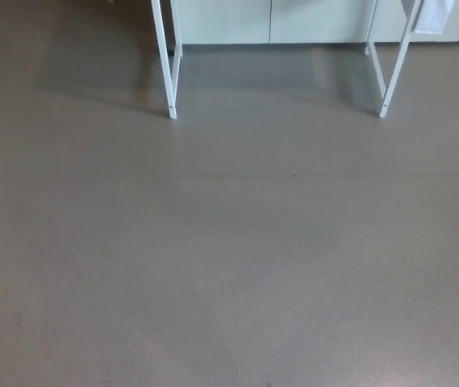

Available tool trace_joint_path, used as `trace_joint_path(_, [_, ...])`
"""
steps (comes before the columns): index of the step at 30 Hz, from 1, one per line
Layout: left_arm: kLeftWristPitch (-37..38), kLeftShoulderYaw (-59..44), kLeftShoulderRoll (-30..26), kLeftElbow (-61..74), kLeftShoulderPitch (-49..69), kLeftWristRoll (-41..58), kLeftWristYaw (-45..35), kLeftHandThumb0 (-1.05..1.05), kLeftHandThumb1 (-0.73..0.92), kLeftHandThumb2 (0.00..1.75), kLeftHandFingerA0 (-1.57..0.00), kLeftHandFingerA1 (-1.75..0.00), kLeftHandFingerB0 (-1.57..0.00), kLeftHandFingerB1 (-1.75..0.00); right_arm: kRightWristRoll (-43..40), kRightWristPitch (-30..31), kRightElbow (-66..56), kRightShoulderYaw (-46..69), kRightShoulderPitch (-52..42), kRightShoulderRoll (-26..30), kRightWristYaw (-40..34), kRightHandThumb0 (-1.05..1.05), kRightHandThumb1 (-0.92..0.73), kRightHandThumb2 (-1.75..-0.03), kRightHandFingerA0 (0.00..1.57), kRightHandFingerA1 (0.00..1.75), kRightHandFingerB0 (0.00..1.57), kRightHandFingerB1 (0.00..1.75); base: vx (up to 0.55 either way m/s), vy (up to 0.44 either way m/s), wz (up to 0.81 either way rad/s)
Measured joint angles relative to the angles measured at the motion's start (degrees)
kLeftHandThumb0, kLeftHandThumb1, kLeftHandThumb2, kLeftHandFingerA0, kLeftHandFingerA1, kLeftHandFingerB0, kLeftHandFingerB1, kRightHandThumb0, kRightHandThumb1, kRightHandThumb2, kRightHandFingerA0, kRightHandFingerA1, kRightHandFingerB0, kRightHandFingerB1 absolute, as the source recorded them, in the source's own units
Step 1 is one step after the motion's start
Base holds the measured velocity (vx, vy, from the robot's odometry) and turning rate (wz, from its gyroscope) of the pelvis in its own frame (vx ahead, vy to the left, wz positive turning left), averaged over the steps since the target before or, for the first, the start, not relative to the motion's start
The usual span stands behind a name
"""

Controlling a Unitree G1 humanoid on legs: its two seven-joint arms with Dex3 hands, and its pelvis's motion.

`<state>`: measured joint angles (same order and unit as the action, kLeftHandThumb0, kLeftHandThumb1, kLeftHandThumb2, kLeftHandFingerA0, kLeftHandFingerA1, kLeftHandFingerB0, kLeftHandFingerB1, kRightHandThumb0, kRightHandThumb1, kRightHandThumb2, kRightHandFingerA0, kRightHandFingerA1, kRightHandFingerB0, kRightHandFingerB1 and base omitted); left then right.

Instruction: The robot walks towards a desk on which a file tray is kept in the middle and a stapler is kept to its right. The robot lifts the stapler using its right hand and places it on the file tray.

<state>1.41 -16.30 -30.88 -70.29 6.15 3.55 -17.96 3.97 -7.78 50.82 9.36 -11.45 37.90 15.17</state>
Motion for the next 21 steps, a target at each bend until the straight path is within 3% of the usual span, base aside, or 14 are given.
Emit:
trace_joint_path(4, [-0.08,-0.47,0.30,-0.76,-0.38,0.10,0.16,-0.88,0.71,0.96,0.00,-0.17,0.00,-0.02,0.34,-0.15,0.34,-0.67,0.29,-0.08,0.01,-0.84,-0.56,-0.94,0.00,0.21,0.00,0.08,0.19,0.258,0.09])
trace_joint_path(5, [-0.10,-0.89,0.22,-0.87,-0.44,0.23,0.16,-0.86,0.70,0.98,0.00,-0.21,0.00,-0.05,0.46,-0.12,0.07,-0.96,0.35,-0.06,0.00,-0.85,-0.55,-0.88,0.00,0.19,0.00,0.02,0.21,0.181,-0.17])
trace_joint_path(8, [-0.16,-1.67,0.00,-0.92,-0.50,0.44,0.27,-0.84,0.69,0.97,0.00,-0.21,0.00,-0.07,0.14,-0.17,-0.04,-0.63,0.29,-0.31,0.37,-0.72,-0.49,-0.89,0.01,0.30,0.00,0.17,0.22,0.115,0.04])
trace_joint_path(10, [-0.20,-2.22,0.00,-0.83,-0.50,0.72,0.28,-0.82,0.69,0.97,0.00,-0.22,0.00,-0.10,-0.01,-0.20,-0.03,-0.05,0.32,-0.35,0.38,-0.72,-0.48,-0.88,0.01,0.41,0.00,0.16,0.23,0.043,0.07])
trace_joint_path(14, [-0.21,-2.44,-0.03,-0.09,-0.06,1.19,0.00,-0.84,0.70,0.98,0.00,-0.19,0.00,-0.08,0.19,-0.20,0.01,-0.17,0.65,-0.34,0.36,-0.75,-0.51,-0.89,0.00,0.29,0.00,0.13,0.24,-0.053,0.13])
trace_joint_path(16, [-0.39,-2.40,-0.02,-0.34,-0.22,1.22,0.17,-0.87,0.72,0.98,0.00,-0.17,0.00,-0.04,0.29,-0.20,0.41,-0.39,0.97,-0.34,0.37,-0.76,-0.50,-0.87,0.03,0.42,0.01,0.12,0.22,-0.152,0.21])
trace_joint_path(17, [-0.38,-2.40,-0.01,-0.49,-0.18,1.22,0.18,-0.86,0.71,0.98,0.00,-0.19,0.00,-0.06,0.27,-0.21,0.32,-0.35,1.00,-0.34,0.37,-0.84,-0.55,-0.89,0.06,0.31,0.05,0.06,0.26,-0.190,0.21])
trace_joint_path(19, [-0.37,-2.37,0.19,-0.72,0.10,1.28,0.11,-0.86,0.71,0.98,0.00,-0.19,0.00,-0.06,0.60,-0.04,0.30,-0.91,1.14,-0.29,0.16,-0.84,-0.55,-0.89,0.06,0.31,0.05,0.06,0.36,-0.241,0.02])
trace_joint_path(21, [-0.33,-2.19,0.50,-0.47,0.07,1.30,-0.04,-0.80,0.71,1.00,0.00,-0.24,0.00,-0.14,0.89,-0.32,0.18,-1.52,1.52,0.12,0.08,-0.74,-0.52,-0.91,0.00,0.26,0.00,0.15,0.38,-0.079,0.55])
